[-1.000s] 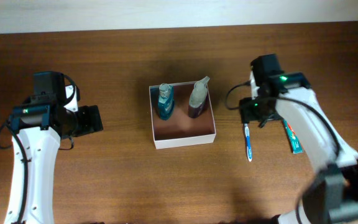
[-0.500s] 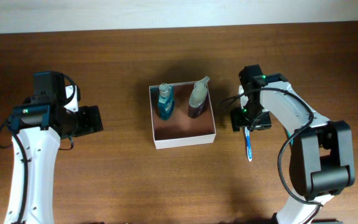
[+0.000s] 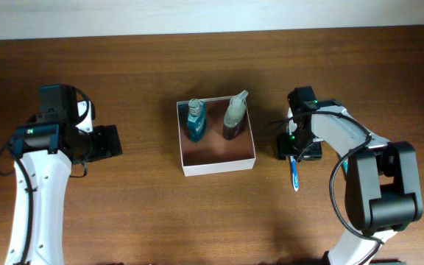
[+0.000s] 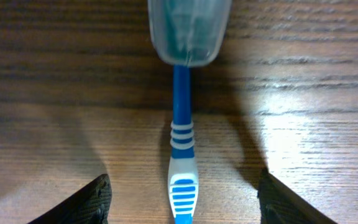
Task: Pack container
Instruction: 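Grasp the blue toothbrush with the right gripper and lift it, then lower the toothbrush into the box and open the right gripper, then move the right gripper to the Colgate toothpaste tube and grasp it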
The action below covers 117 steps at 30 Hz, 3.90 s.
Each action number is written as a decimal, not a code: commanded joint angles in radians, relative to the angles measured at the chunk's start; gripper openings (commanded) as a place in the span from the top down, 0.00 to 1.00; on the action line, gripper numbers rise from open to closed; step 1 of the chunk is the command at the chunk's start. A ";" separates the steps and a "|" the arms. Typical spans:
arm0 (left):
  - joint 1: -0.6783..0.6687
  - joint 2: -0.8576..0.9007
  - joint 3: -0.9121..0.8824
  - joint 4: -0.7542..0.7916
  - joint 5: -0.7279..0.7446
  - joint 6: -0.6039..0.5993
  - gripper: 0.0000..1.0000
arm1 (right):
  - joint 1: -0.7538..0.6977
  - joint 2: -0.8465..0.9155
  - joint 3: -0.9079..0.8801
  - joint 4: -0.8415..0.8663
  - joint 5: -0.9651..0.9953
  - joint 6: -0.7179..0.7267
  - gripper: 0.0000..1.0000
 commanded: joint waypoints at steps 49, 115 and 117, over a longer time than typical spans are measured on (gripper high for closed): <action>0.003 -0.014 -0.003 0.000 0.011 0.024 0.10 | 0.435 -0.584 0.142 -0.087 -0.080 -0.839 0.96; 0.003 -0.014 -0.003 0.000 0.011 0.024 0.10 | -0.439 -0.368 -0.018 -0.169 0.092 -0.172 0.18; 0.003 -0.014 -0.003 0.000 0.011 0.024 0.10 | -0.439 -0.317 -0.034 -0.140 0.079 -0.180 0.18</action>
